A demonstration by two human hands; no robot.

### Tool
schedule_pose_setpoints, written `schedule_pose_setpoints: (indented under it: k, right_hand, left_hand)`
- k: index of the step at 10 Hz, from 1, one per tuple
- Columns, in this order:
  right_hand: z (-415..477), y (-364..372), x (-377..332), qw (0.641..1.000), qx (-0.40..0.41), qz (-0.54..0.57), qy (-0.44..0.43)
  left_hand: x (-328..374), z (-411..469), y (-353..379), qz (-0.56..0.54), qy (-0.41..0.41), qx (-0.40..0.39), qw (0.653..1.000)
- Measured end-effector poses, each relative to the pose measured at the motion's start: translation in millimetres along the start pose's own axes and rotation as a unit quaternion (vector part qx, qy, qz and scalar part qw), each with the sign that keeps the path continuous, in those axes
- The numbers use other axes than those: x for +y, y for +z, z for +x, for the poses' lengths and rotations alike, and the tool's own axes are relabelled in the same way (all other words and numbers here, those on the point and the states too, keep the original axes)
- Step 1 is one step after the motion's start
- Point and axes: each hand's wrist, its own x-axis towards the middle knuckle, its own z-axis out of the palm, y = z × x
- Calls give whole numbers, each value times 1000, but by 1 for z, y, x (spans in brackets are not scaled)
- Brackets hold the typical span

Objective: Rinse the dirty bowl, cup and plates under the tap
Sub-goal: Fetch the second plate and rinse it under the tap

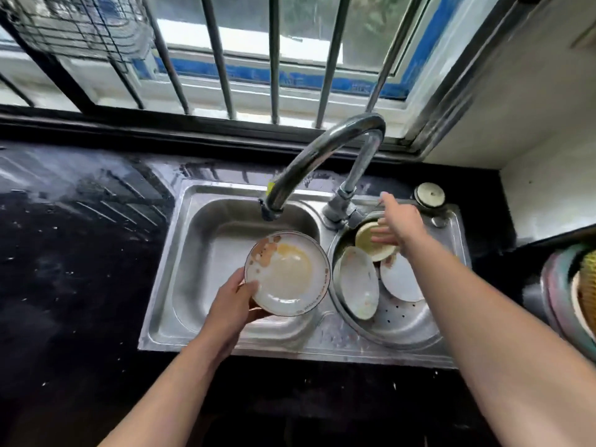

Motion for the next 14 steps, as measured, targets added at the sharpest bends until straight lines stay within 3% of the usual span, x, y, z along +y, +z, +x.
schedule_pose_setpoints:
  k: [3,5,6,7,8,9,10,12,13,14]
  right_hand:
    - [52,26,-5,998,42,-44,18]
    - [41,29,10,997,71,6,11]
    - [28,31,3,994,64,67,52]
    - [-1,34,0,996,62,-26,50]
    - [-61,50,19,969,117,-193,-103]
    - [-124,85,43,911,21,-241,-333]
    - [-136,123,50,821,-121,-381,-408]
    - [-149,177,62,684,-269,-506,-451]
    - [-150,162,72,673,-286,-513,-449]
    - [-135,157,63,753,-197,-503,-374]
  left_hand:
    - [15,33,-12,-11,-7,-5,1000]
    - [12,34,-16,-25,-14,-5,1000]
    - [11,34,-20,-25,-13,-8,1000]
    - [10,34,-22,-27,-13,-9,1000]
    - [8,34,-23,-38,-15,-4,999]
    - [10,33,-24,-50,-14,1,999]
    - [10,33,-29,-49,-16,6,999]
    - [10,34,-38,-52,-29,14,998]
    - [4,37,-45,-69,-41,22,997]
    - [-4,37,-41,-73,-47,26,996]
